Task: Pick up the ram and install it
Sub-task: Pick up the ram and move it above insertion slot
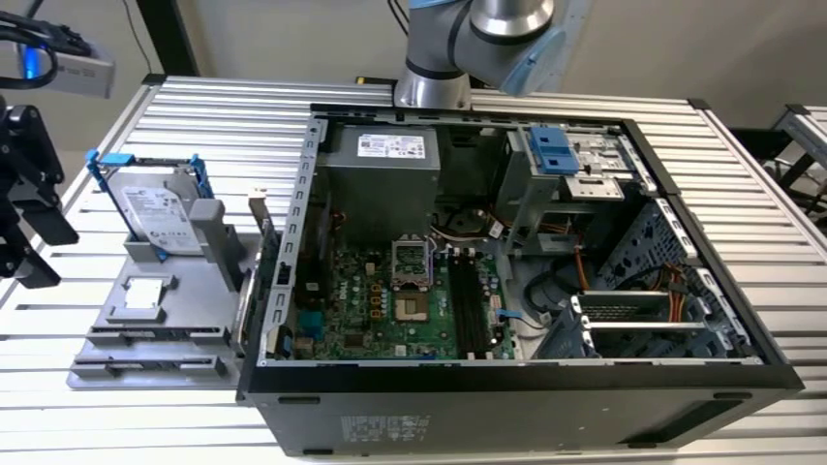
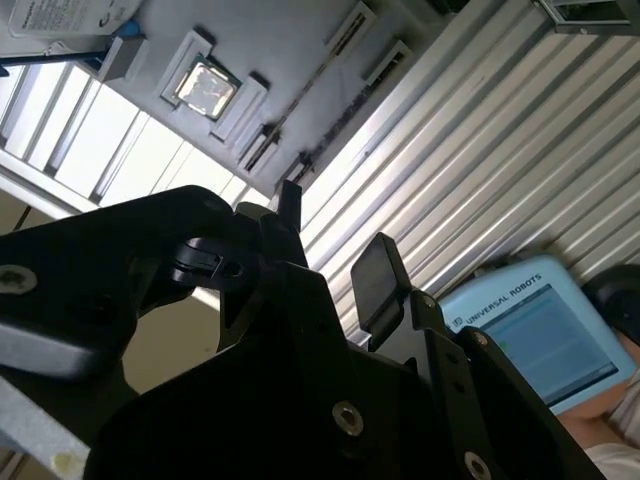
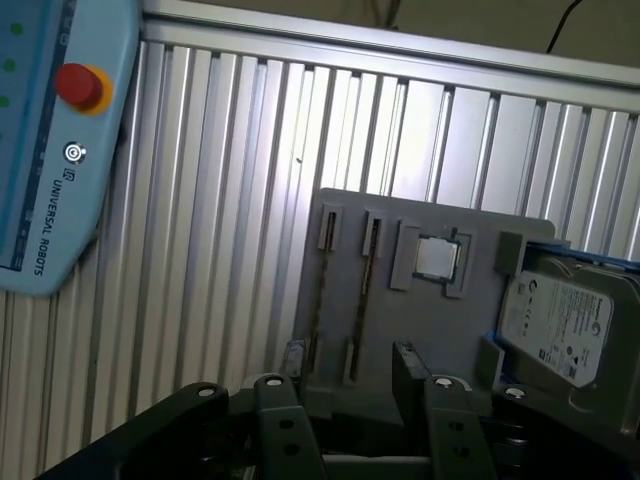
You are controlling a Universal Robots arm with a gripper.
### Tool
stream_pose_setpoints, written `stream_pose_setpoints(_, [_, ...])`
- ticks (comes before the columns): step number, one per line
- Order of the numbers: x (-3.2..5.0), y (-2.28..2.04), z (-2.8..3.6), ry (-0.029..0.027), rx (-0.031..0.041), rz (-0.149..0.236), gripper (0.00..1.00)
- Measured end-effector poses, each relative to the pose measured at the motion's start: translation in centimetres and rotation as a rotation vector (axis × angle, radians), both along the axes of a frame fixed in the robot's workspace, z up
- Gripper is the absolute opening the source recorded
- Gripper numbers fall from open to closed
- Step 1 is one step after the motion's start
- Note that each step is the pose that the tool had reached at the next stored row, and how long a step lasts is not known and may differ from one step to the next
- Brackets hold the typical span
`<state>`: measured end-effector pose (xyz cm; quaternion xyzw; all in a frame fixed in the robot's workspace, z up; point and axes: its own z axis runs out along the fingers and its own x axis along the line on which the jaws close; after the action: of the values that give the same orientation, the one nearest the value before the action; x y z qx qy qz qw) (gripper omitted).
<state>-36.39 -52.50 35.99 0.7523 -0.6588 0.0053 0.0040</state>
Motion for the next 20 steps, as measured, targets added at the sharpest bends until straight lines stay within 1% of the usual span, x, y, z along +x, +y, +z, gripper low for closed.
stream_pose_setpoints(7, [0.0, 0.0, -0.64, 0.0, -0.005, -0.003, 1.0])
stream_pose_setpoints(17, [0.0, 0.0, -1.45, 0.0, -0.0068, -0.011, 1.0])
stream_pose_setpoints(20, [0.0, 0.0, -1.77, 0.0, -0.0086, -0.014, 1.0])
